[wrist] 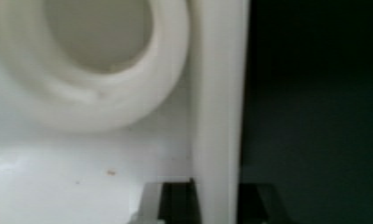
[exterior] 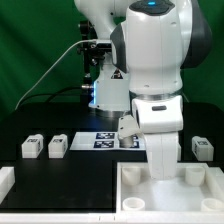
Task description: Assemble one leg
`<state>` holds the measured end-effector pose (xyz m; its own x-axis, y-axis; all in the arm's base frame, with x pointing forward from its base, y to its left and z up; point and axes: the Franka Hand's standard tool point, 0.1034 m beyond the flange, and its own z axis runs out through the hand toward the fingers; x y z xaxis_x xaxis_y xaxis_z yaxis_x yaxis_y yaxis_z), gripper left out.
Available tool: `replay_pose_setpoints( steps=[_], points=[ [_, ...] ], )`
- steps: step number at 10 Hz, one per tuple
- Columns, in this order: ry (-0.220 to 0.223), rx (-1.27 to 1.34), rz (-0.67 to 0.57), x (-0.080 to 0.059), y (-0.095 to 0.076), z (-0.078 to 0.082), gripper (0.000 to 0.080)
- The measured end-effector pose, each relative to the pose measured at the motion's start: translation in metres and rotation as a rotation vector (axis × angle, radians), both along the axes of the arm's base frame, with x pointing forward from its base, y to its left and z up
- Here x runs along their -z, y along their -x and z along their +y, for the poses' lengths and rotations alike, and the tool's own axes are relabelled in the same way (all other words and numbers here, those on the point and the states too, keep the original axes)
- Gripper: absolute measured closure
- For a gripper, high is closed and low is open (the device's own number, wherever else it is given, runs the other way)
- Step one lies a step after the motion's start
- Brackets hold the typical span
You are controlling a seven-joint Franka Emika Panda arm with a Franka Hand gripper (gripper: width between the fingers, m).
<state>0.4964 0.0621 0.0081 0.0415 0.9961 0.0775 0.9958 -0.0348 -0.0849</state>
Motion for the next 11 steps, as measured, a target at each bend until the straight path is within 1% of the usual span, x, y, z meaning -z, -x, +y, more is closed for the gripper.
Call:
replay_pose_setpoints(
  steps=[3, 4, 5, 7, 8, 9, 11],
  points=[
    [-0.002, 0.002, -0.010, 0.0005, 0.0004, -0.0004, 0.0719],
    [-0.002, 0.003, -0.010, 0.0006, 0.0004, -0.0007, 0.0479],
    [-0.002, 0.003, -0.010, 0.0007, 0.0004, -0.0009, 0.0479],
    [-0.002, 0.004, -0.010, 0.0007, 0.0004, -0.0012, 0.0211],
    [-0.002, 0.004, -0.010, 0.0007, 0.0004, -0.0014, 0.0211],
    [-0.002, 0.005, -0.010, 0.0007, 0.0004, -0.0015, 0.0160],
    [-0.002, 0.005, -0.010, 0.0008, 0.0004, -0.0019, 0.0160]
  ],
)
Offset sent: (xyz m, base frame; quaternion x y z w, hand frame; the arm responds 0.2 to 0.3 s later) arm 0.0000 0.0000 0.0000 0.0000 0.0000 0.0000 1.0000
